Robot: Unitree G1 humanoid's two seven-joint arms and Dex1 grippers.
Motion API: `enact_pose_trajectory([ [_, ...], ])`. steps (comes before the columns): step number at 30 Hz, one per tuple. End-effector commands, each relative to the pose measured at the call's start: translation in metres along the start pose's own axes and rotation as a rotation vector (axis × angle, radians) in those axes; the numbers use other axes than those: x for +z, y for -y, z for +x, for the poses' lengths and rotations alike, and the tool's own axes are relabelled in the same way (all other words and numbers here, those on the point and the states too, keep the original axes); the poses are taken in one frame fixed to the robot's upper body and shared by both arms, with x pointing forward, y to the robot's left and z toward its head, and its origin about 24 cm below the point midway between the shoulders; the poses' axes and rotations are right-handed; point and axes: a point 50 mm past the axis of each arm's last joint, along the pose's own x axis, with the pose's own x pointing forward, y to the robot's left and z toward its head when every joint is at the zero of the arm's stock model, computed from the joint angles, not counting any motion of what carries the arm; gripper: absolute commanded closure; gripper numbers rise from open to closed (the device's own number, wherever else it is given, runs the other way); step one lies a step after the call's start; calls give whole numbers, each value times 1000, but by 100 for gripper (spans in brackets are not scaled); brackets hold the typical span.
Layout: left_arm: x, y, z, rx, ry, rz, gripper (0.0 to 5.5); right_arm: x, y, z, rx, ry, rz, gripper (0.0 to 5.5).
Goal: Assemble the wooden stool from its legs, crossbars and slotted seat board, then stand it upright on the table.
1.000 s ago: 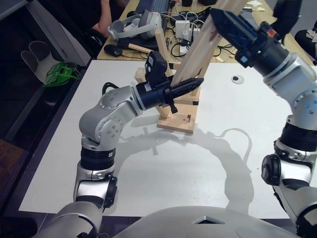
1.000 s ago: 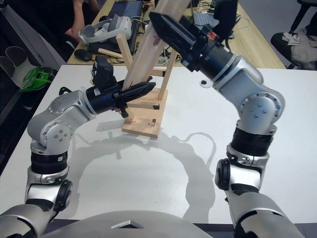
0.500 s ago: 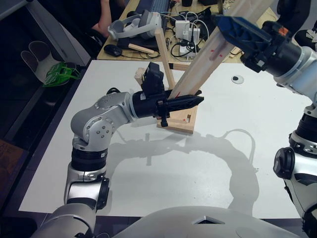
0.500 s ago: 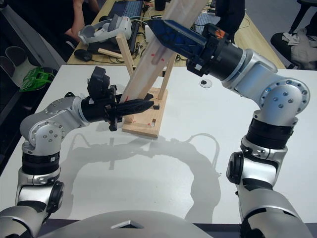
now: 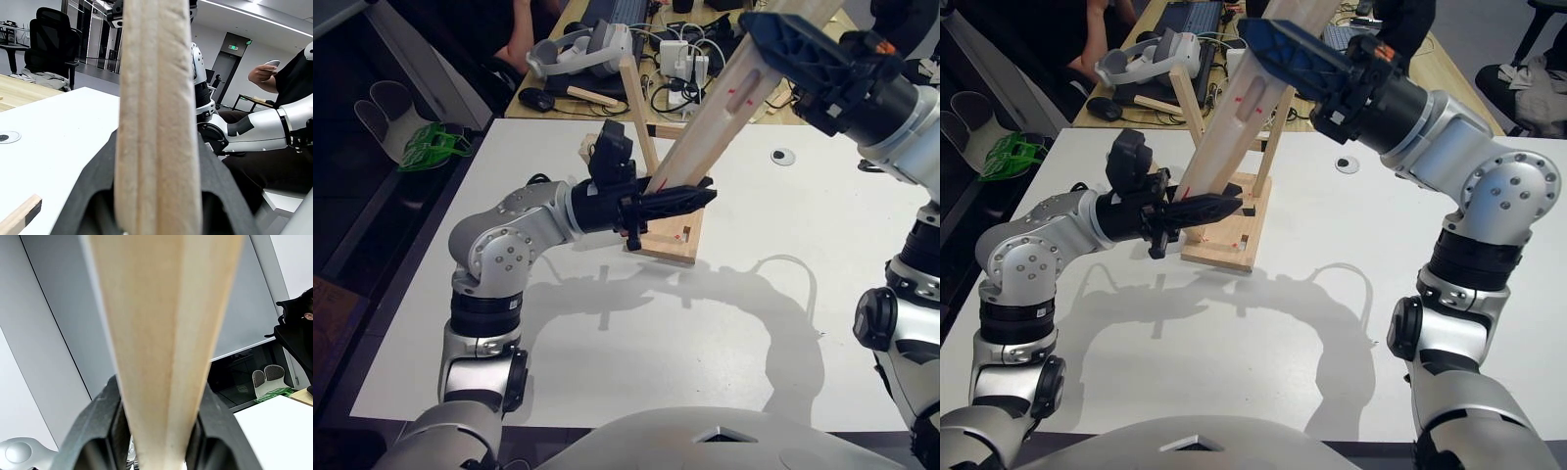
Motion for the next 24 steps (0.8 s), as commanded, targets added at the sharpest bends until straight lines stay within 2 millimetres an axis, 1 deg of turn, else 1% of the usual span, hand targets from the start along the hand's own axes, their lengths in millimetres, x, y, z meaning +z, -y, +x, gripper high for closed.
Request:
enact_pose_trajectory([
  [1, 0, -1, 0, 26, -9, 13, 450, 9, -3, 1, -25, 25, -85, 435],
  [3, -1, -1, 1, 30, -8, 12, 450, 8, -2, 2, -37, 29, -107, 435],
  [4, -1, -1, 1, 32, -9, 12, 450, 8, -2, 2, -46, 39, -116, 398],
  [6, -1, -2, 0, 37, -10, 11, 450, 8, 0, 3, -53, 49, -123, 356],
  [11, -1, -3, 0, 52, -4, 12, 450, 10, 1, 2, -52, 56, -124, 267],
  [15, -2, -3, 0, 54, -4, 12, 450, 12, 0, 1, -42, 57, -111, 213],
  [17, -2, -3, 0, 54, -4, 14, 450, 12, -1, 1, -26, 48, -90, 211],
  [23, 1, -3, 1, 51, -2, 25, 450, 10, -1, 0, -17, 43, -59, 310],
  [24, 1, -3, 1, 49, -2, 28, 450, 10, -1, 0, -22, 52, -60, 340],
])
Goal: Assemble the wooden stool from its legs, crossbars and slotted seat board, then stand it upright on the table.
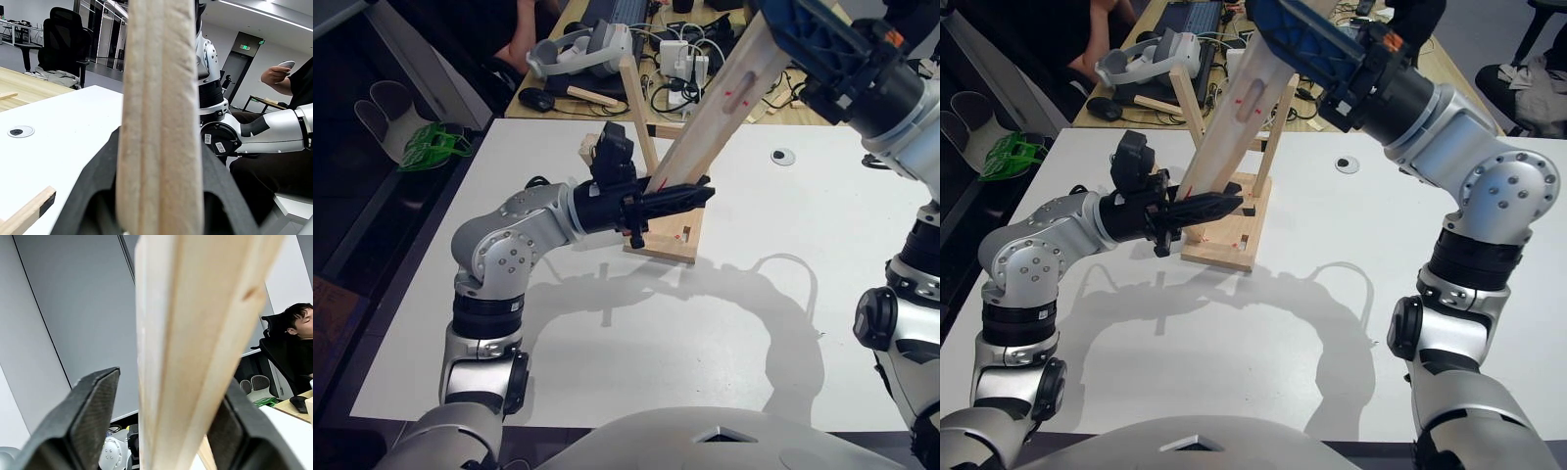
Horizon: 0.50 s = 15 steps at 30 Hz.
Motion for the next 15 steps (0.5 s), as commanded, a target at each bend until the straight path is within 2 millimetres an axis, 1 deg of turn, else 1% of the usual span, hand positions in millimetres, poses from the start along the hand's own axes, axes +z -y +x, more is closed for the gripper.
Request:
enact_pose_trajectory([
  [1, 5, 0, 2, -3, 0, 29, 450, 6, -1, 1, -5, 17, -13, 351],
  [2, 6, 0, 2, -4, 0, 32, 450, 7, -1, 1, -8, 24, -14, 358],
  [4, 6, 0, 2, 0, 1, 37, 450, 7, -1, 1, -13, 36, -18, 406],
  [6, 7, 0, 2, 3, 3, 41, 450, 7, 0, 1, -17, 42, -20, 421],
  [15, 11, 0, 3, 5, 31, 49, 450, 4, 0, 3, -12, 70, 9, 424],
])
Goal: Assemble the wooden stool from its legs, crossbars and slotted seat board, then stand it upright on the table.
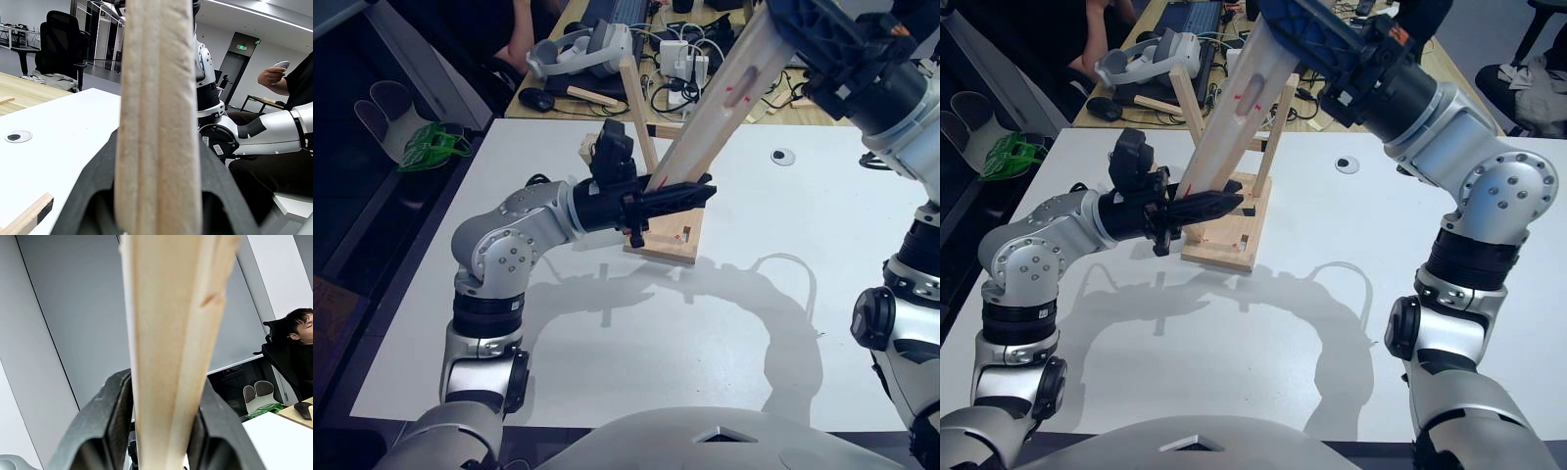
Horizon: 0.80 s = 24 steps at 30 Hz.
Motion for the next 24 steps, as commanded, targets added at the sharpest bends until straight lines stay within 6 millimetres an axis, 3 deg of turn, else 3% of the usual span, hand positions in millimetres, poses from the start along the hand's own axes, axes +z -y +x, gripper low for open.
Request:
enact_pose_trajectory([
  [1, 9, -2, 3, 25, 31, 38, 450, -1, -1, 4, -6, 29, 8, 425],
  [2, 10, -2, 3, 28, 36, 37, 450, -2, -1, 4, -5, 32, 13, 426],
  [9, 11, -14, -7, 152, 88, 52, 316, 3, 3, 3, -63, 102, -17, 448],
  [14, 20, -7, -15, 183, 159, 63, 246, 22, 6, -6, -142, 199, -81, 449],
  [18, 24, -14, -31, 260, 192, 54, 193, 42, 8, -18, -201, 274, -148, 449],
  [21, 53, -21, -41, 357, 321, 138, 143, 48, 13, -28, -279, 288, -201, 449],
  [24, 87, -37, -48, 584, 461, 278, 88, 28, 26, -32, -380, 209, -239, 449],
])
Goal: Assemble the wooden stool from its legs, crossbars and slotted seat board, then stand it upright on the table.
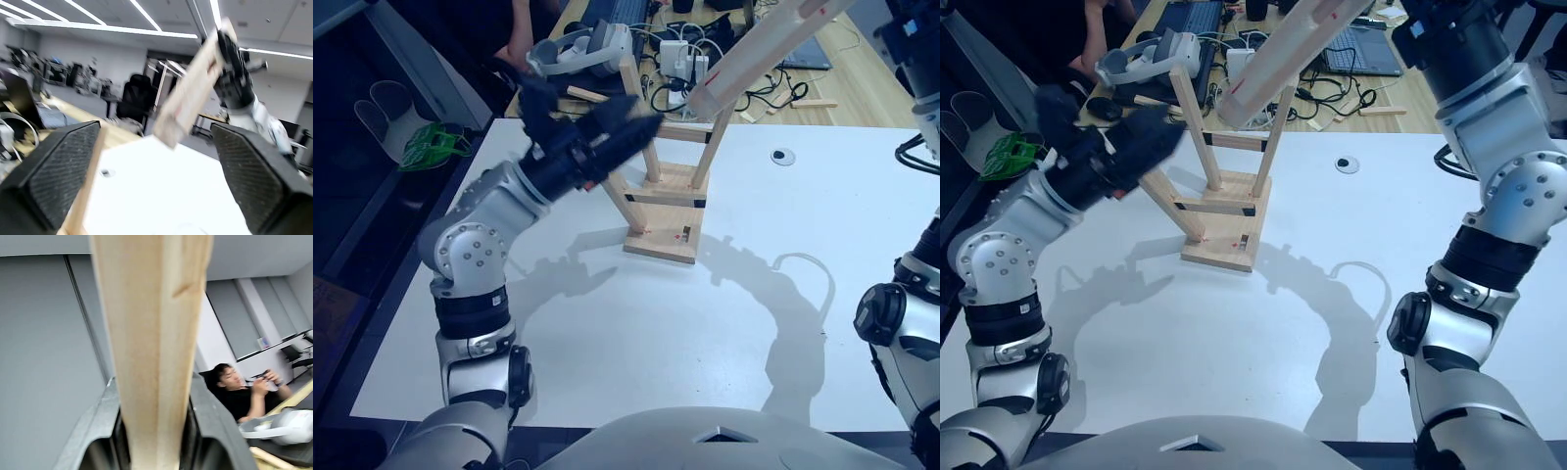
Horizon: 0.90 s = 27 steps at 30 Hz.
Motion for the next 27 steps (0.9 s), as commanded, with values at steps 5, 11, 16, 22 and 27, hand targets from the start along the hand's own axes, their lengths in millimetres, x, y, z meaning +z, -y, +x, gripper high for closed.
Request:
enact_pose_trajectory([
  [5, 27, -60, -1, 536, 177, 269, 85, -58, 23, -19, -177, -179, -123, 449],
  [11, -43, -103, -65, 948, -251, 548, 85, -87, 40, -50, -336, -214, -94, 449],
  [16, -92, -89, -75, 883, -572, 640, 85, -88, 50, -60, -425, -189, -99, 449],
  [22, -140, -39, -63, 510, -895, 536, 85, -93, 56, -65, -483, -171, -88, 449],
  [27, -145, -25, -58, 447, -951, 515, 85, -100, 51, -63, -468, -170, -63, 449],
])
